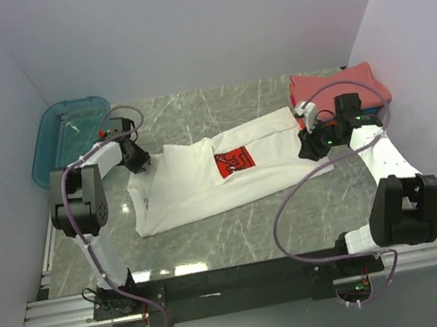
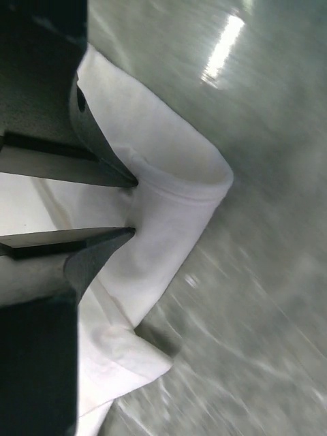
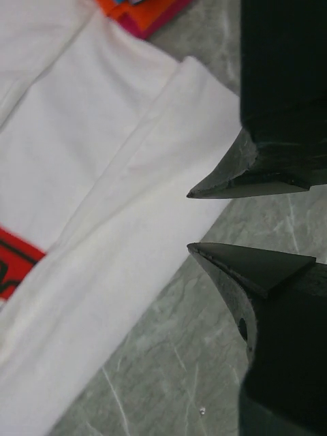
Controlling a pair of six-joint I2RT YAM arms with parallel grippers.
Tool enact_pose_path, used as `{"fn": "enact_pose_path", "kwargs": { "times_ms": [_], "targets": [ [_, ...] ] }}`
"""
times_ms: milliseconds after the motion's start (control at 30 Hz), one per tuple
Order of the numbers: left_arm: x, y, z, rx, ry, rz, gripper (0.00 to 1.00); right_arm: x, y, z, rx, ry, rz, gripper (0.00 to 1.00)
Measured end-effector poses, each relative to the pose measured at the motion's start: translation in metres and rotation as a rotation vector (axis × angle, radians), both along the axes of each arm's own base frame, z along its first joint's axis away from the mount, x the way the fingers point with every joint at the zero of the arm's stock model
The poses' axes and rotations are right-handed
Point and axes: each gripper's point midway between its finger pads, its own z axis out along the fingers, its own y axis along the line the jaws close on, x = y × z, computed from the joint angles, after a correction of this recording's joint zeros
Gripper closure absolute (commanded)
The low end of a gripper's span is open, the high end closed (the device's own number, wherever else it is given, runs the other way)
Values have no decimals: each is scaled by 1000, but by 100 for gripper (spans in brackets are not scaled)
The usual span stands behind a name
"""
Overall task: Fold and stack the t-shirts
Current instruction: Fold the tshirt
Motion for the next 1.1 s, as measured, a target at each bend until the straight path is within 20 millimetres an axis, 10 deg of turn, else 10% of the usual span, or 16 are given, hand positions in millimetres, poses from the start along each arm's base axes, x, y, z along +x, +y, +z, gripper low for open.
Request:
{"fn": "enact_pose_path", "kwargs": {
  "times_ms": [267,433,733,900,1100],
  "targets": [
    [83,-10,5,-1,-42,-85,64,-39,113,3,-86,-183,521,51],
    [102,-4,13,19,-62,-110,60,-64,178,-14,-198,-276,761,46],
    [141,24,81,23,-234,-119,55,-31,265,-51,-363,-322,821,45],
    [118,40,155,48,-382,-112,36,-38,323,-52,-377,-388,872,45],
    [16,88,282,64,-705,-20,31,-49,372,-82,-403,-378,894,45]
  ]
}}
